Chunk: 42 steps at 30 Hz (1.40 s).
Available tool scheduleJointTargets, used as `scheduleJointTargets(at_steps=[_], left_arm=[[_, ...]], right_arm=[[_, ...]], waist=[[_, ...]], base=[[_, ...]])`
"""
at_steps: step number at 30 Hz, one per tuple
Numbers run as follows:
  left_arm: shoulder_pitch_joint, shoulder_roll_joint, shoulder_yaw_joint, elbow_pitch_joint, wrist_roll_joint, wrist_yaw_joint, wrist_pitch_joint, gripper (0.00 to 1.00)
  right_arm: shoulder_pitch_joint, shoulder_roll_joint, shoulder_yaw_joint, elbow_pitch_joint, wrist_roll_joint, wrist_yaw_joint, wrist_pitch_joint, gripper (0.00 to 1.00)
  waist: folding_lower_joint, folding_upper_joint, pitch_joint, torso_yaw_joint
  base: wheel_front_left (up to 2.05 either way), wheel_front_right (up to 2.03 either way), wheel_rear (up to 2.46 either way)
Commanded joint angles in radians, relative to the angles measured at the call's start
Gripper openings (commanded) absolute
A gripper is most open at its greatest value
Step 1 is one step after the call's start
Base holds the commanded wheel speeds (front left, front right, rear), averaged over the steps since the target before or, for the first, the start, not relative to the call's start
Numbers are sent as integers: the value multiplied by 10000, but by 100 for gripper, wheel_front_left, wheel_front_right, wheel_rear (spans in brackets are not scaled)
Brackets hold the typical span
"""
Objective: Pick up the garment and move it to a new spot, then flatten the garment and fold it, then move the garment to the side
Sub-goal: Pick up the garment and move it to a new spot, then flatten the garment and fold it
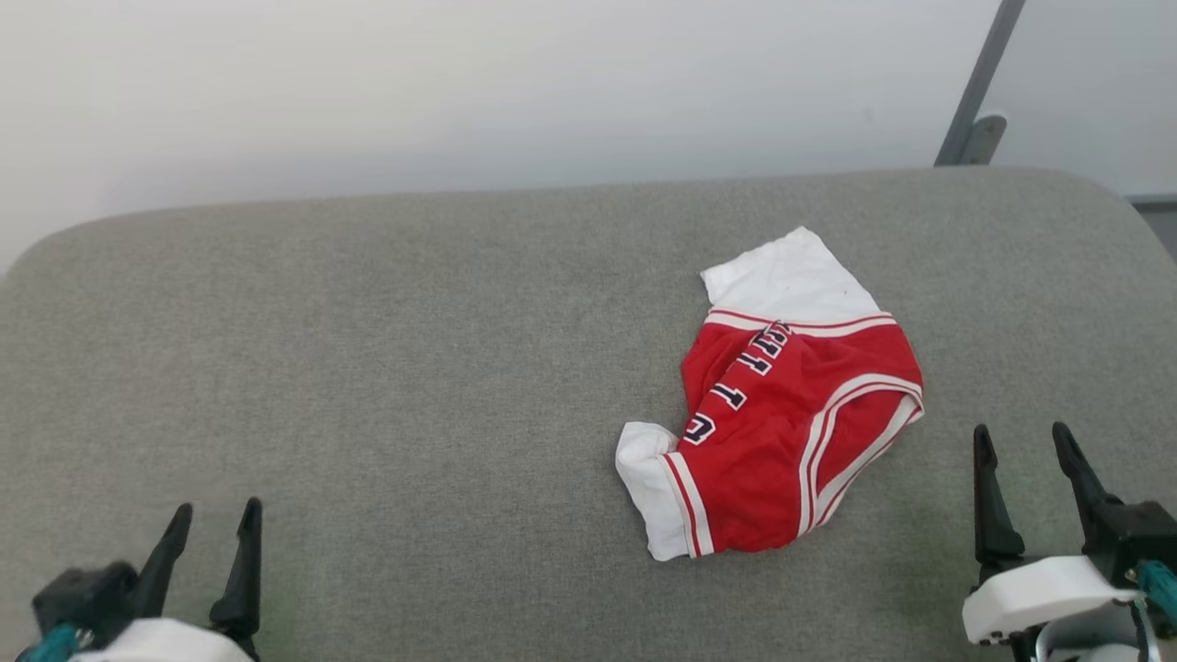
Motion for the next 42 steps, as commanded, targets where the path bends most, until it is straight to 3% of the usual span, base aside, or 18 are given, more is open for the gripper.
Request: scheduleJointTargets(at_steps=[1,9,20,23,27,28,30,37,42], left_arm=[[180,-150,235,-196,281,-37,-49,100],[768,-787,1377,-1123,1701,-77,-51,100],[907,-1009,1331,-1415,1649,-76,-51,100],[762,-872,873,-1568,1275,-76,-51,100],[246,227,-833,-1797,567,-61,-50,100],[246,227,-833,-1797,567,-61,-50,100],[-152,958,-1921,-1711,-173,-62,43,100],[-2964,3812,-6317,-2515,-3201,-61,2300,100],[-5092,4447,-8500,-3028,-5130,-65,3744,100]], right_arm=[[149,-6,-20,-37,1,-7,-22,100],[172,-5,2,-412,75,-7,-22,100],[164,-5,60,-427,176,-7,-22,100],[92,-5,126,-430,210,-7,-22,100],[-150,-3,237,-464,231,-7,-24,100],[-150,-3,237,-464,231,-7,-24,100],[-257,-6,256,-520,285,-7,-22,100],[-649,-5,454,-594,583,-7,-24,100],[-898,-3,680,-634,964,-7,-22,100]], waist=[[0,-1,-77,36],[0,-1,-80,-46],[0,-1,81,-152],[0,-1,139,-199],[0,-1,394,-320],[0,-1,394,-320],[0,-1,602,-426],[0,-1,1427,-973],[0,-1,1922,-1568]], base=[[0,0,0],[0,0,0],[0,0,0],[0,0,0],[0,0,0],[0,0,0],[0,0,0],[0,0,0],[0,0,0]])
